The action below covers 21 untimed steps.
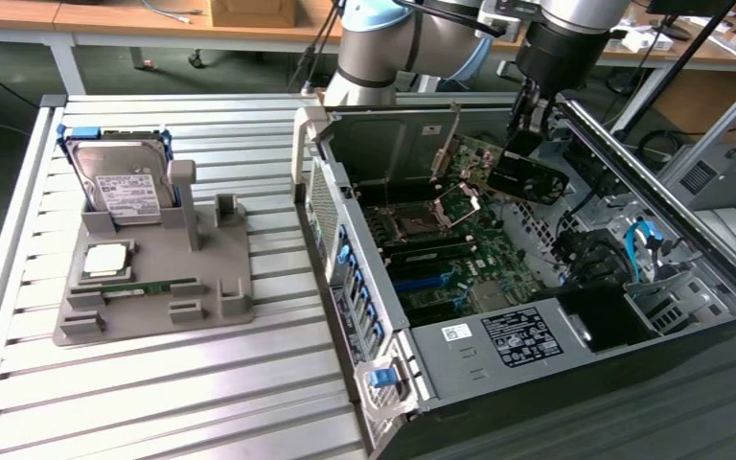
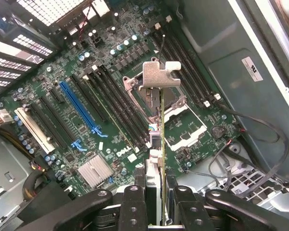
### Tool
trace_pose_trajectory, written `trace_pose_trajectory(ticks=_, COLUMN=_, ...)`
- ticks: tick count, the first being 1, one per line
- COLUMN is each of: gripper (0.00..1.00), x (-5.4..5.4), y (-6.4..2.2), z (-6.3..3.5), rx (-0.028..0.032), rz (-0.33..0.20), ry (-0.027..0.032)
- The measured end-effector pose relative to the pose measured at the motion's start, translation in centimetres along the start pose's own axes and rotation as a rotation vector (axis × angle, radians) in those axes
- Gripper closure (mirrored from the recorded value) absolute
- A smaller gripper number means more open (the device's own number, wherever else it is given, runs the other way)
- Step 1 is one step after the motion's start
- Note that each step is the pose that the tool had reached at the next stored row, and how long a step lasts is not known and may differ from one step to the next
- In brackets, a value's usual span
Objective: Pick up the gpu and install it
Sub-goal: 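Insert the gpu into the slot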
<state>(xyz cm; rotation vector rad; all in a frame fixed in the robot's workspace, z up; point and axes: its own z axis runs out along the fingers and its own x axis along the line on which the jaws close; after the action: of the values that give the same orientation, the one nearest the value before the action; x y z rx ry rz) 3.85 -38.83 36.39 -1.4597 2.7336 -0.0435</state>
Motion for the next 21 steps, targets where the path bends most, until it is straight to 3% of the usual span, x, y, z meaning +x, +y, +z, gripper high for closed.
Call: trace_pose_trajectory(ticks=21, gripper=0.73, x=0.0, y=0.0, z=0.0, rx=-0.0002, rz=-0.055, ry=-0.0009)
